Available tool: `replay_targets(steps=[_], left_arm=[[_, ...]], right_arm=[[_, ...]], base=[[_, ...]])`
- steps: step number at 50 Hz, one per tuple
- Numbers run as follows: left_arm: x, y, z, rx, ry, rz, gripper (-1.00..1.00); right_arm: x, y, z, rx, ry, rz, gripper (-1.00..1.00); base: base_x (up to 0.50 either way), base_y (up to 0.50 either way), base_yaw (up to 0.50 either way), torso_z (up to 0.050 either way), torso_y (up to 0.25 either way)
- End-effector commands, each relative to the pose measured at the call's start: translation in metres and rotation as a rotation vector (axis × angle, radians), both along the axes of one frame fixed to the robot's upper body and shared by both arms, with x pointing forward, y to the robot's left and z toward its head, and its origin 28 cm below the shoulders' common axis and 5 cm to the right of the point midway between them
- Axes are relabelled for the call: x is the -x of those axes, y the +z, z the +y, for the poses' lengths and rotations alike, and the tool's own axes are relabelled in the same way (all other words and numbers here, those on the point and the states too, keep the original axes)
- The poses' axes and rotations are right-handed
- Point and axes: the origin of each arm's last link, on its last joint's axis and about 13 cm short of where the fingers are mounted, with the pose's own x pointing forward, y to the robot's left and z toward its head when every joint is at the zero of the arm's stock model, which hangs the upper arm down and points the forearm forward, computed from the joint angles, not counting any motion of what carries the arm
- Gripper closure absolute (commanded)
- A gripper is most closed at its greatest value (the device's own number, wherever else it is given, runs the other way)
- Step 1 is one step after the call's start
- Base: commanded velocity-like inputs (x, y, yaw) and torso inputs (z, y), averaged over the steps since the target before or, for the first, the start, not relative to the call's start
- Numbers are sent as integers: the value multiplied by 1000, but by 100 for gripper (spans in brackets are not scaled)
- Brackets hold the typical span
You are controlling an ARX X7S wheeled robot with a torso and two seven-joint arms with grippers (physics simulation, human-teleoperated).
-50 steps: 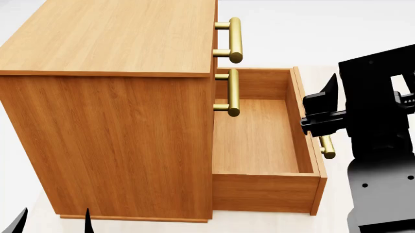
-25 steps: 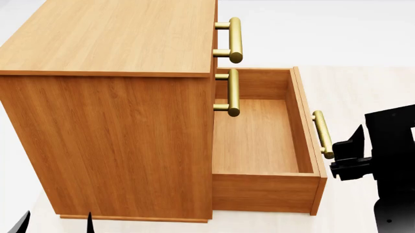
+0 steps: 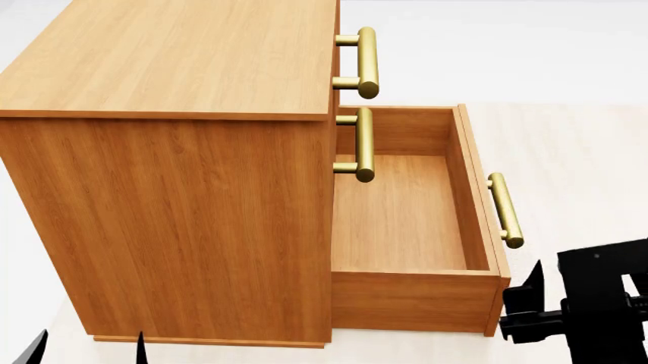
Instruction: Close the bottom drawer of the cabinet.
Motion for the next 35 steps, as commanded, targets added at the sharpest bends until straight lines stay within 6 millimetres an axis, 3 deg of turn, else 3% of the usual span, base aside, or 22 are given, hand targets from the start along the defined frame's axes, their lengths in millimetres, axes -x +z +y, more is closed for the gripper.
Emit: replay_targets(steps=[1, 12, 35], left_arm=[[-1, 0, 0, 2, 3, -2, -100], [0, 1, 1, 6, 1, -3, -100], [1, 2, -1, 8, -5, -4, -100]], right_arm=[[9, -26, -3, -68, 20, -17, -100], [3, -40, 9, -97, 67, -25, -100], [-13, -38, 30, -120, 106, -33, -100]], base=[[0, 0, 0, 0, 0], [0, 0, 0, 0, 0], [0, 0, 0, 0, 0]])
